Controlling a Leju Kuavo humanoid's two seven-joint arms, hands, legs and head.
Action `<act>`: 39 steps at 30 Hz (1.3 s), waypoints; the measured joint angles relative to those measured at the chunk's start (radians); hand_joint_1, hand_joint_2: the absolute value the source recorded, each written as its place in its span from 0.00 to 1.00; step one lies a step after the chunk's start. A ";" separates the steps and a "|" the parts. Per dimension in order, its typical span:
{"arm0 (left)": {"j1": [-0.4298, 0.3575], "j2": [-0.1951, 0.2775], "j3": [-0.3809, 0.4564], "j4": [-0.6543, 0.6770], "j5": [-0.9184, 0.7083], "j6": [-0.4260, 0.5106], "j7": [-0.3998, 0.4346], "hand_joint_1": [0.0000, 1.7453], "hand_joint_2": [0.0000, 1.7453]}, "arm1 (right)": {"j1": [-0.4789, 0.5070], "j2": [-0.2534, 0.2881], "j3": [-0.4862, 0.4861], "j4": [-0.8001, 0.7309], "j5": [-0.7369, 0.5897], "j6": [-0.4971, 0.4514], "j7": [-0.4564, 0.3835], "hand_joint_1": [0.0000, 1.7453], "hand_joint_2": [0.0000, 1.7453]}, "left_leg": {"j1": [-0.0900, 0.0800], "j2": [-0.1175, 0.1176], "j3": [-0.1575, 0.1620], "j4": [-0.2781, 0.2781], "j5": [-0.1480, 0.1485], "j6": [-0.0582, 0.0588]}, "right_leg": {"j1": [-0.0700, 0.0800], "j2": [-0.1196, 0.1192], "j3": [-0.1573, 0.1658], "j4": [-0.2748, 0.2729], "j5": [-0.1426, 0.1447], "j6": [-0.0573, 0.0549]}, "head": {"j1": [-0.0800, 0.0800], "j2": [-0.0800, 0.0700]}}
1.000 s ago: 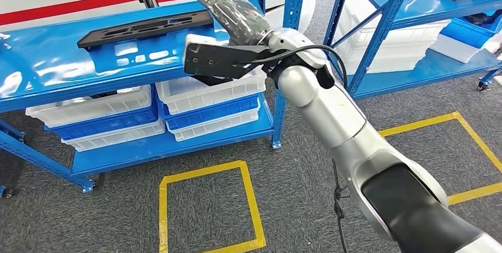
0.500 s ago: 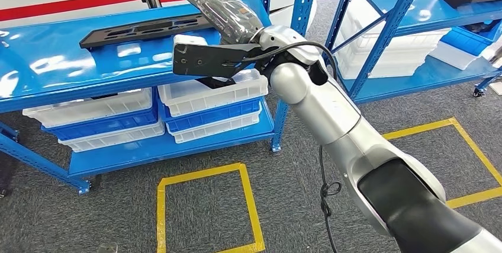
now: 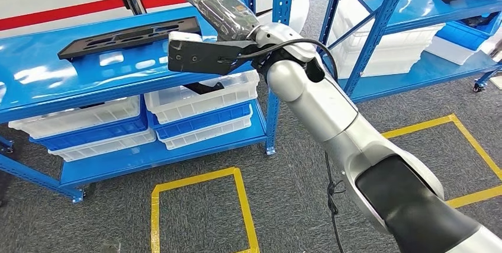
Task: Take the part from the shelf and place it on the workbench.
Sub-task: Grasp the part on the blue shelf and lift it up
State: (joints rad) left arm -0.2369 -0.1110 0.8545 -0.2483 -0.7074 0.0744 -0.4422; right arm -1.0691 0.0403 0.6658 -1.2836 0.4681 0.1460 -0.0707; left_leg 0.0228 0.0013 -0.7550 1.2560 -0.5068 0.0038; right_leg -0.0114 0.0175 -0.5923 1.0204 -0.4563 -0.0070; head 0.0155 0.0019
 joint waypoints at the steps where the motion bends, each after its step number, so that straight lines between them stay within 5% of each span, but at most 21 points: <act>1: 0.000 0.000 -0.003 0.000 0.003 0.000 0.000 0.00 0.00 | -0.001 0.002 0.001 0.003 0.002 -0.001 0.003 0.00 0.00 | -0.004 -0.001 0.023 -0.066 0.046 0.011 | 0.003 0.001 0.007 0.000 -0.004 -0.002 | 0.000 0.000; 3: -0.001 0.001 -0.009 -0.003 0.010 0.000 -0.002 0.00 0.00 | -0.005 0.006 0.001 0.011 0.007 -0.006 0.009 0.00 0.00 | -0.014 -0.003 0.077 -0.184 0.100 0.032 | 0.008 0.003 0.016 -0.002 -0.012 -0.002 | 0.001 0.000; 8: -0.002 -0.002 -0.022 -0.009 0.022 0.000 -0.005 0.00 0.00 | -0.011 0.008 -0.001 0.028 0.013 -0.011 0.017 0.00 0.00 | -0.020 -0.002 0.118 -0.249 0.099 0.041 | 0.010 -0.001 0.011 0.003 -0.025 0.018 | 0.001 0.000; 10: -0.002 -0.005 -0.028 -0.011 0.028 0.000 -0.006 0.00 0.00 | -0.018 0.008 -0.003 0.035 0.017 -0.012 0.019 0.00 0.00 | -0.014 0.000 0.131 -0.264 0.100 0.042 | 0.010 -0.005 -0.029 0.076 -0.053 0.022 | 0.002 0.000; 12: -0.002 -0.009 -0.035 -0.013 0.034 0.000 -0.006 0.00 0.00 | -0.020 0.006 -0.003 0.048 0.023 -0.014 0.020 0.00 0.00 | -0.014 -0.001 0.135 -0.265 0.097 0.045 | 0.007 -0.006 -0.108 0.209 -0.092 0.024 | 0.002 0.000; 14: 0.000 -0.012 -0.040 -0.013 0.039 0.000 -0.006 0.00 0.00 | -0.016 0.005 -0.002 0.062 0.029 -0.015 0.022 0.00 0.00 | -0.014 -0.002 0.138 -0.264 0.092 0.044 | 0.002 -0.007 -0.158 0.272 -0.093 0.036 | 0.002 0.000; 17: 0.003 -0.016 -0.043 -0.015 0.045 0.000 -0.007 0.00 0.00 | -0.016 0.004 0.000 0.076 0.033 -0.019 0.022 0.00 0.00 | -0.013 -0.005 0.150 -0.259 0.078 0.031 | -0.010 -0.015 -0.098 0.109 -0.005 0.064 | 0.002 0.000; 18: 0.004 -0.016 -0.045 -0.016 0.048 0.000 -0.008 0.00 0.00 | -0.017 0.006 0.001 0.080 0.034 -0.020 0.022 0.00 0.00 | -0.015 -0.005 0.153 -0.255 0.071 0.025 | -0.012 -0.018 -0.070 0.049 0.019 0.065 | 0.002 0.000; 20: 0.005 -0.016 -0.051 -0.019 0.055 0.000 -0.009 0.00 0.00 | -0.018 0.008 0.001 0.087 0.035 -0.022 0.022 0.00 0.00 | -0.017 -0.004 0.154 -0.249 0.062 0.014 | -0.011 -0.019 -0.044 -0.002 0.034 0.052 | 0.002 0.000; 24: 0.007 -0.017 -0.065 -0.026 0.064 0.001 -0.010 0.00 0.00 | -0.020 0.013 0.001 0.094 0.036 -0.025 0.021 0.00 0.00 | -0.010 -0.003 0.142 -0.218 0.036 -0.003 | -0.015 -0.013 -0.032 -0.005 0.029 0.020 | 0.000 0.000; 27: 0.010 -0.018 -0.076 -0.029 0.080 0.003 -0.010 0.00 0.00 | -0.022 0.018 0.004 0.099 0.039 -0.027 0.021 0.00 0.00 | -0.007 -0.004 0.048 -0.040 -0.038 -0.015 | -0.015 -0.012 -0.020 -0.006 0.021 0.007 | 0.000 0.000; 29: 0.014 -0.017 -0.084 -0.030 0.088 0.005 -0.010 0.00 0.00 | -0.019 0.019 0.007 0.103 0.040 -0.027 0.021 0.00 0.00 | -0.006 -0.004 -0.011 0.042 -0.046 -0.015 | -0.011 -0.010 -0.015 -0.006 0.016 0.001 | 0.000 0.000; 31: 0.017 -0.017 -0.090 -0.032 0.090 0.007 -0.010 0.00 0.00 | -0.018 0.021 0.009 0.106 0.041 -0.027 0.021 0.00 0.00 | -0.006 -0.004 0.004 -0.026 0.018 -0.007 | -0.009 -0.007 -0.005 -0.006 0.009 0.000 | 0.000 0.000; 33: 0.017 -0.016 -0.093 -0.033 0.090 0.009 -0.010 0.00 0.00 | -0.020 0.023 0.010 0.106 0.041 -0.028 0.021 0.00 0.00 | -0.009 -0.004 0.066 -0.166 0.087 0.005 | -0.005 -0.004 0.005 -0.006 0.001 0.005 | 0.000 0.000; 35: 0.016 -0.015 -0.096 -0.035 0.090 0.010 -0.010 0.00 0.00 | -0.022 0.024 0.010 0.107 0.041 -0.029 0.021 0.00 0.00 | -0.015 -0.003 0.105 -0.235 0.101 0.012 | -0.001 -0.003 0.008 -0.007 -0.006 0.013 | 0.000 0.000; 39: 0.017 -0.016 -0.101 -0.039 0.103 0.012 -0.010 0.00 0.00 | -0.024 0.026 0.009 0.108 0.044 -0.029 0.021 0.00 0.00 | -0.021 -0.005 0.122 -0.255 0.102 0.016 | 0.002 -0.005 0.020 -0.022 -0.004 0.024 | 0.001 0.000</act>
State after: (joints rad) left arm -0.2201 -0.1273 0.7536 -0.2873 -0.6040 0.0862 -0.4518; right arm -1.0933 0.0660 0.6750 -1.1760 0.5120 0.1167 -0.0495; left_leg 0.0021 -0.0037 -0.6325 1.0008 -0.4050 0.0198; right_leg -0.0093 0.0124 -0.5720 0.9986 -0.4604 0.0169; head 0.0169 0.0019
